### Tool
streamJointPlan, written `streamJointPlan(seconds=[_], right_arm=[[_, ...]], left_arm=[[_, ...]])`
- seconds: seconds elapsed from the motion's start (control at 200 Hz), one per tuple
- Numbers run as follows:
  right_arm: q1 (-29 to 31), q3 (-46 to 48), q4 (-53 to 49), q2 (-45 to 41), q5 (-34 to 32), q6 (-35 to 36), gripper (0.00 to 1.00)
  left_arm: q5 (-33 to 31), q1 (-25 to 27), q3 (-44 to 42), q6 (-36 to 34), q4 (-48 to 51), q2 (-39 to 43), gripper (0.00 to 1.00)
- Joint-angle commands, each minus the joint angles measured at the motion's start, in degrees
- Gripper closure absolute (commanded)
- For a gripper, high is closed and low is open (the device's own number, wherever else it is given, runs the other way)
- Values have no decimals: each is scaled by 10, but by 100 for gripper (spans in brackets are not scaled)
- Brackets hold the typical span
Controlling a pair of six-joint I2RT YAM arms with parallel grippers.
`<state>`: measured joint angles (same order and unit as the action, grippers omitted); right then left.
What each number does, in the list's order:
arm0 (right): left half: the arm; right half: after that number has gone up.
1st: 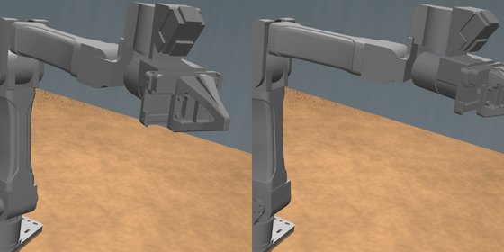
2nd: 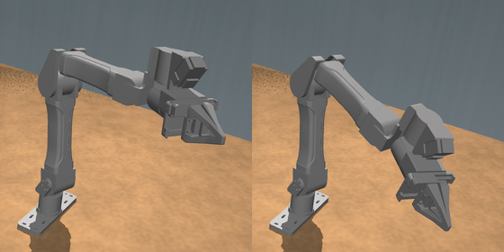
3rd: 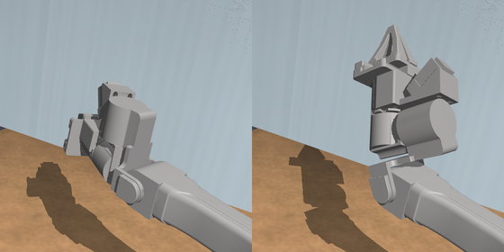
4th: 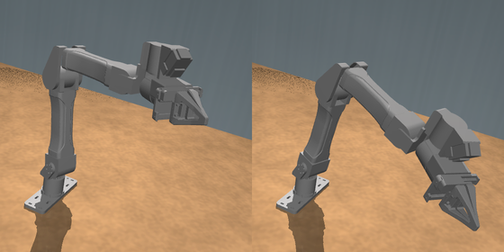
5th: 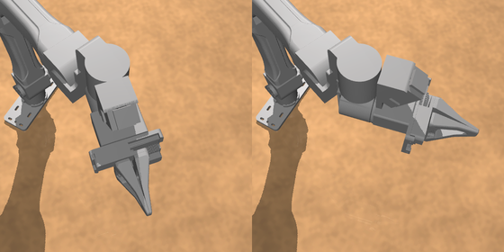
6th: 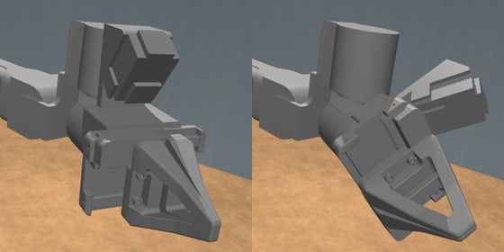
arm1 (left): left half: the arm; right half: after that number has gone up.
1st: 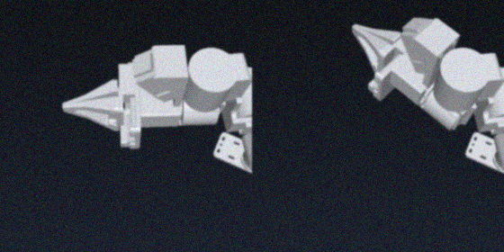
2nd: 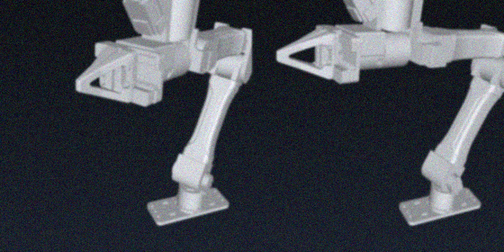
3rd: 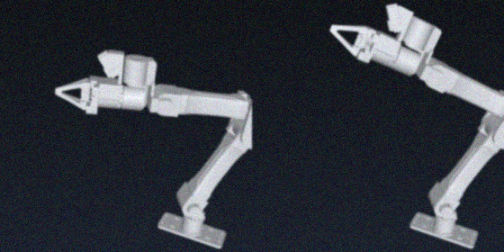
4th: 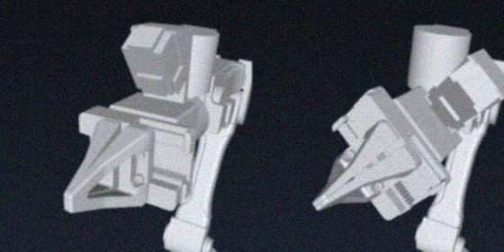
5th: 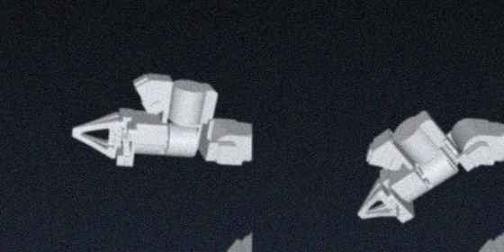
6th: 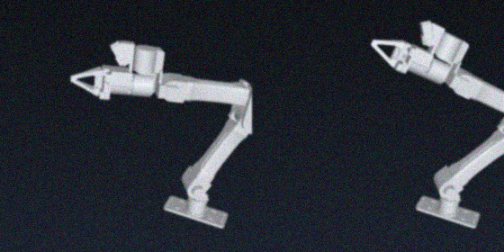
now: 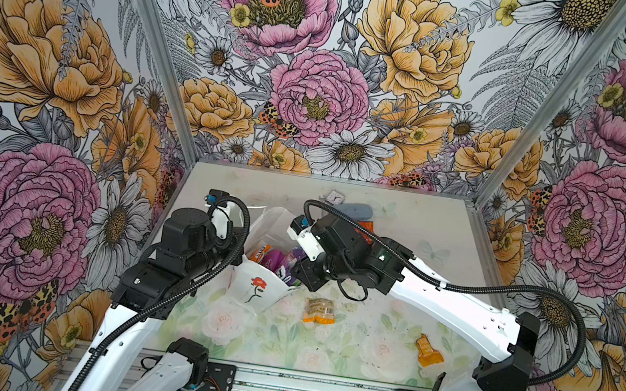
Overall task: Place the snacks into the paper bag
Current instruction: 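Open the right gripper and raise it out of the paper bag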
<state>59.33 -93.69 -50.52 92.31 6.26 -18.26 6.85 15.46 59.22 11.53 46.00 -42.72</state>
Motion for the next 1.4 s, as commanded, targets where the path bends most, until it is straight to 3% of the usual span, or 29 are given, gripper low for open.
streamJointPlan(seconds=[0.0,0.15,0.575,0.726,0.926,1.151,1.391], right_arm=[[3,0,5,-24,-31,8,67],[-7,-7,8,-40,-49,-18,66],[-135,67,94,-160,-33,-102,58],[-194,127,140,-199,-30,-126,56],[-258,251,223,-254,-46,-192,46],[-353,357,294,-258,1,-280,42],[-399,421,367,-208,38,-336,41]], left_arm=[[-11,-6,5,-7,-58,16,92],[-12,-6,5,-7,-57,15,92],[-16,-6,4,-6,-57,18,92],[-17,-6,4,-6,-58,16,92],[-22,-6,4,-7,-57,16,92],[-21,-4,5,-7,-57,16,92],[-24,-4,4,-7,-56,18,92]])
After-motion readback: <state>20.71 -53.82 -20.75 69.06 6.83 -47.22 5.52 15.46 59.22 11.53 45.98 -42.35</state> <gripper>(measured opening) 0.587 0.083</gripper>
